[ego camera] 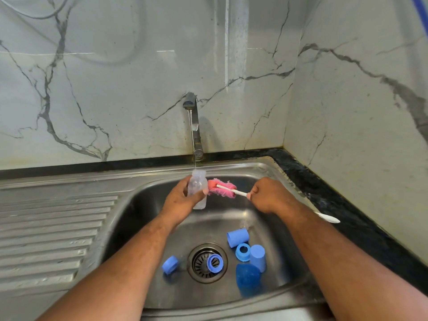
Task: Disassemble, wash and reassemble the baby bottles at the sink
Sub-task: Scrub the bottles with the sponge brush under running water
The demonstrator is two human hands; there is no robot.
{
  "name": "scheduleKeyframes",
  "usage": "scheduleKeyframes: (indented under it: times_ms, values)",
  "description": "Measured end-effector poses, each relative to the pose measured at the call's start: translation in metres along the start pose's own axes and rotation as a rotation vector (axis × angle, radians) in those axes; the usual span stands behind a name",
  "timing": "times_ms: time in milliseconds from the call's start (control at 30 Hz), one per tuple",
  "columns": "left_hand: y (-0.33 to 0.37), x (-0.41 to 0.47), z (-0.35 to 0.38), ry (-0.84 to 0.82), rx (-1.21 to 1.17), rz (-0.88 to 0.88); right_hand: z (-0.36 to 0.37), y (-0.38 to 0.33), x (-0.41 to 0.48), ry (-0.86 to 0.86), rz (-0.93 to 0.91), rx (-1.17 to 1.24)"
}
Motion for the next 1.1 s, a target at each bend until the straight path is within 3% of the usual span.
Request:
scheduleKeyframes:
  times_ms: [100, 200, 400, 533, 833, 900, 1000, 1033, 1100]
  values:
    - [-0.01, -0.003, 0.003, -0.101, -0.019, -0.089, -0.001, -0.001, -0.001, 0.005, -0.005, -0.002]
    - [-0.006, -0.006, -0.009, -0.003, 0.114, -0.106, -0.002, -0.002, -0.001, 0.012, -0.011, -0.006]
    - [0.001, -0.013, -0.041, 0.164, 0.06, -0.006, -0.01, -0.003, -0.007, 0.081, -0.002, -0.012]
    - [0.011, -0.02, -0.05, 0.272, 0.133, 0.017, -0.015, -0.007, -0.015, 0.097, -0.053, 0.017]
    - [0.045, -0.023, -0.043, 0.337, 0.421, 0.268, -0.018, -0.013, -0.024, 0.107, -0.109, 0.068]
    - [0.037, -0.018, -0.04, 0.276, 0.486, 0.199, -0.019, -0.015, -0.024, 0.109, -0.102, 0.038]
    - [0.006, -0.014, -0.032, 0.096, 0.598, -0.068, -0.016, -0.017, -0.025, 0.099, -0.06, -0.04]
    - [0.003, -0.015, -0.033, 0.1, 0.621, -0.104, -0.015, -0.018, -0.026, 0.091, -0.037, -0.064]
    - [0.015, -0.019, -0.042, 0.231, 0.556, -0.003, -0.014, -0.018, -0.027, 0.074, -0.028, -0.08]
Point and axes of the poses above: each hand's wrist, its own x-axis towards the middle knuckle, its own z-axis out of the palm, y = z × x, the point moved 6 cm from there along x, towards the middle knuckle, and after that the axes turned 13 degrees about -y, right-handed, at the moved point
